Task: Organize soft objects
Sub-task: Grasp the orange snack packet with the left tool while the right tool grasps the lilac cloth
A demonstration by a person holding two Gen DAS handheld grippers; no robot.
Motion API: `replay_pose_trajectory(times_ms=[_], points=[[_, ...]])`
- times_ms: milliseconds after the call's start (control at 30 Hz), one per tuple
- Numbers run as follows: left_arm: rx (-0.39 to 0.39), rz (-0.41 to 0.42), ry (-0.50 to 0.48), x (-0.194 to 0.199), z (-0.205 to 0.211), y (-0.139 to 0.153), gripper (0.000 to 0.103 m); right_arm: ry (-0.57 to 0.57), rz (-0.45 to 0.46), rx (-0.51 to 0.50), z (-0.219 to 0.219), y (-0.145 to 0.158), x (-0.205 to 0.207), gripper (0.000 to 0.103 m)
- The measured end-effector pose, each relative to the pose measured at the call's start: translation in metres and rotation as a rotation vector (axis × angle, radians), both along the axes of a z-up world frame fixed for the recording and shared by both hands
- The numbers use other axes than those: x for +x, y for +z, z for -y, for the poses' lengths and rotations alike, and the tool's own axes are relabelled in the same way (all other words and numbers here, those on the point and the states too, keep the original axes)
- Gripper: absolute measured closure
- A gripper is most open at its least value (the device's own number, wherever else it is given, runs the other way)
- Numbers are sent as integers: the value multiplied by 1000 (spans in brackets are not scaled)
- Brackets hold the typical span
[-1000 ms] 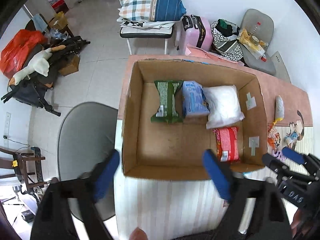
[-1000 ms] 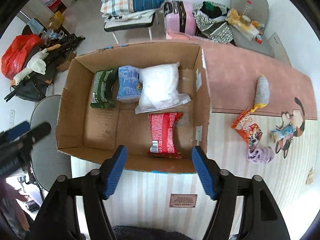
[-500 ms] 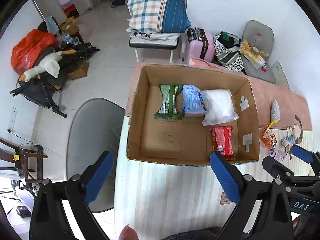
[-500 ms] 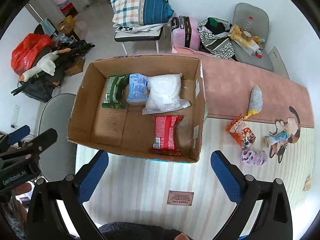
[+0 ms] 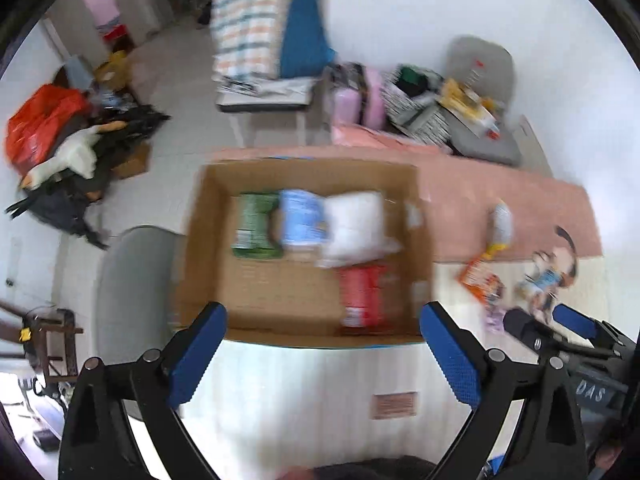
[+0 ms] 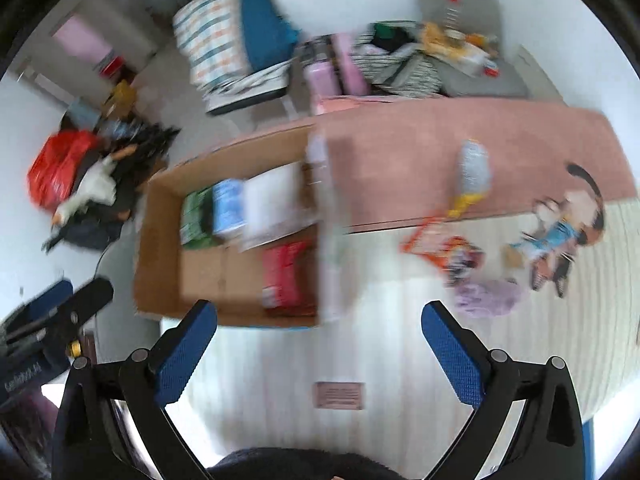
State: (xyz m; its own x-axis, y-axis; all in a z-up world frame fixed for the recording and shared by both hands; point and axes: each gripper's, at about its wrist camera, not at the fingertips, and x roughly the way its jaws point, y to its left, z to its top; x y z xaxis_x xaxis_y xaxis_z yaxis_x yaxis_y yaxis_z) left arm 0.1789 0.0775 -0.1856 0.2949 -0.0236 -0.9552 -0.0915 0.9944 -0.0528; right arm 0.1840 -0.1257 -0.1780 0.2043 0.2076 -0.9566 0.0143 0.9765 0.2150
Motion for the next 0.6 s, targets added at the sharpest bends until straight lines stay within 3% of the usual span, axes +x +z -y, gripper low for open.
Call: replay_pose_trajectory(times_ms=[100,200,267,400,500,600], points=[[-130,-87,-54,27,48,-24,4,-120,-26,-28,68,-11,8,0],[-281,-228,-76,58,102,-65,5,-259,-65,-26,138,-36,10,0],[-282,-296,-96,75,135,-91,14,-380,-117,28,184,-62,9,0],[-232,-407,-123,102,186,-137,16,-611,-286,252,244,-137,-6,11],[-202,-493,-114,119,206,-170,17,-739,-390,374,261,-190,-20,20],[-222,-575,-67,130,213,-199,17,-819,-424,444,264,-221,-29,26]])
